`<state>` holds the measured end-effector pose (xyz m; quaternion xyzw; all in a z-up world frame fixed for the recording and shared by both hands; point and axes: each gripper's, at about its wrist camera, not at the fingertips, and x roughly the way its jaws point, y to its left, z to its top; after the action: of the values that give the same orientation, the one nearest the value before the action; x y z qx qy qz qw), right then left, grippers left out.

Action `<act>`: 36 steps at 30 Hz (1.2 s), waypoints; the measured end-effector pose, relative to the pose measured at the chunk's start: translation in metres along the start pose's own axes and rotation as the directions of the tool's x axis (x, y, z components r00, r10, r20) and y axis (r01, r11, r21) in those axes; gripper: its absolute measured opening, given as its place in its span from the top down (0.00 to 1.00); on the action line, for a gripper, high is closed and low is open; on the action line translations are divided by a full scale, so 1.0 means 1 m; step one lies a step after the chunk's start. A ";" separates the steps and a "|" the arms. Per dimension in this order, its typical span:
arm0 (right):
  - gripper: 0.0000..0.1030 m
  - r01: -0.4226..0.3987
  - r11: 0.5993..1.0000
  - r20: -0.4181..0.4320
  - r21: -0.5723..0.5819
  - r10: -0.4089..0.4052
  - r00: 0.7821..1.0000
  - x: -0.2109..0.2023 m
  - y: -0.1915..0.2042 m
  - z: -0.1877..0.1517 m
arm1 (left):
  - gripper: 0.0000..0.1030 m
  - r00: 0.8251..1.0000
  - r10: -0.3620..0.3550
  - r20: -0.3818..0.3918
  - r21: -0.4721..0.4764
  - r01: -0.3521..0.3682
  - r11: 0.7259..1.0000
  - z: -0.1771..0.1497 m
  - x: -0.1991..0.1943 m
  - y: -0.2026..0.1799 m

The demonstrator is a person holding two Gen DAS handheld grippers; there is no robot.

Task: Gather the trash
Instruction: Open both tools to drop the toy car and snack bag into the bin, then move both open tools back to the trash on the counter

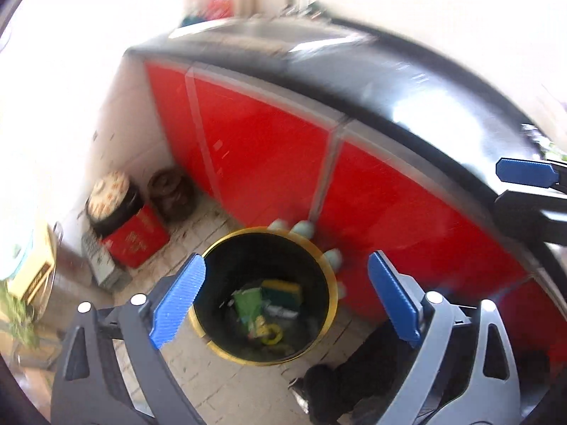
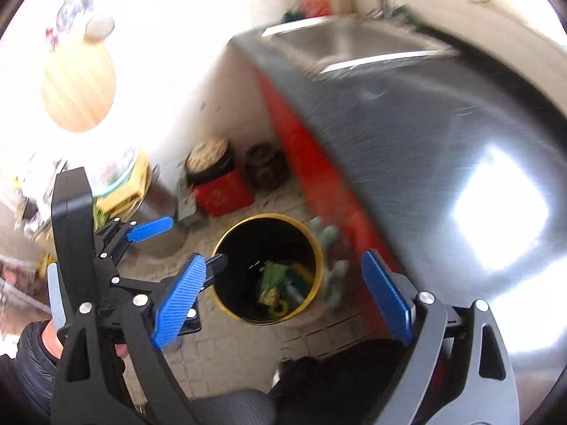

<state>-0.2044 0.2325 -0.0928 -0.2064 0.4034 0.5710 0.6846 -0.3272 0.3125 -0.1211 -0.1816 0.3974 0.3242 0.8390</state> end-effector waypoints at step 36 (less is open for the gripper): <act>0.11 0.524 0.555 -0.068 0.646 -0.642 0.763 -0.288 -0.327 -0.228 | 0.08 0.871 -0.469 -0.145 0.751 0.406 0.521 0.071 0.007 -0.476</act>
<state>0.0270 -0.2001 -0.0584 -0.0356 0.4162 0.1564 0.8950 0.0428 0.0106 -0.0598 0.1068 0.4054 -0.0882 0.9036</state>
